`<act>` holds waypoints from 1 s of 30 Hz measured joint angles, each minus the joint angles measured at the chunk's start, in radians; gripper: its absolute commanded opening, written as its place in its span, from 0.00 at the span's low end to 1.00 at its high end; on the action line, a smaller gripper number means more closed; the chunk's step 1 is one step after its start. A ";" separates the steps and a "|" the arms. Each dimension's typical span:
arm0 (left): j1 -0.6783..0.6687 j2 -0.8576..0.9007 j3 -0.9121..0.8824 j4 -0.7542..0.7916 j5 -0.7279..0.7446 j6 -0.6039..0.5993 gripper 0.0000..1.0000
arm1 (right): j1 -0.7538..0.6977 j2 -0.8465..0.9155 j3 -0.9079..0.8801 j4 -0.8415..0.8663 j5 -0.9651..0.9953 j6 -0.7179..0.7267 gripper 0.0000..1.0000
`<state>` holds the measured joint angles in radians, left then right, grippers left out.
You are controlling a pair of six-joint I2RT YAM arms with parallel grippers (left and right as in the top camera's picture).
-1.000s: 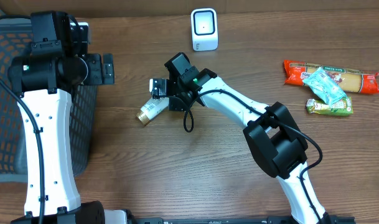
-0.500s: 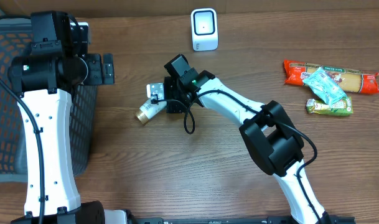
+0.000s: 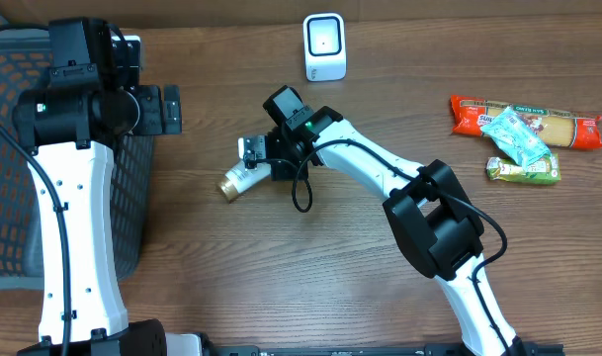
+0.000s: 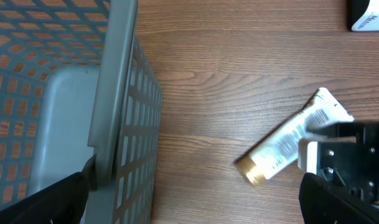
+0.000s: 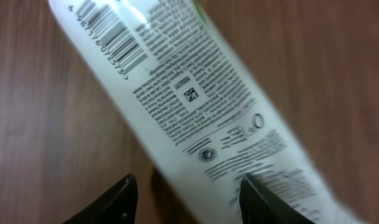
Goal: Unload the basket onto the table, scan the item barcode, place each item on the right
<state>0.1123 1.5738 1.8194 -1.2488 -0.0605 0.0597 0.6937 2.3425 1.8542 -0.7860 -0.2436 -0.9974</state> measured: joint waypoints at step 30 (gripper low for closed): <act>0.000 0.000 0.000 0.000 0.000 0.000 1.00 | 0.021 0.002 0.093 -0.026 0.388 -0.130 0.79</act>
<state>0.1123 1.5738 1.8194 -1.2484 -0.0605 0.0597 0.7143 2.3447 1.9472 -0.8124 0.1448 -1.1278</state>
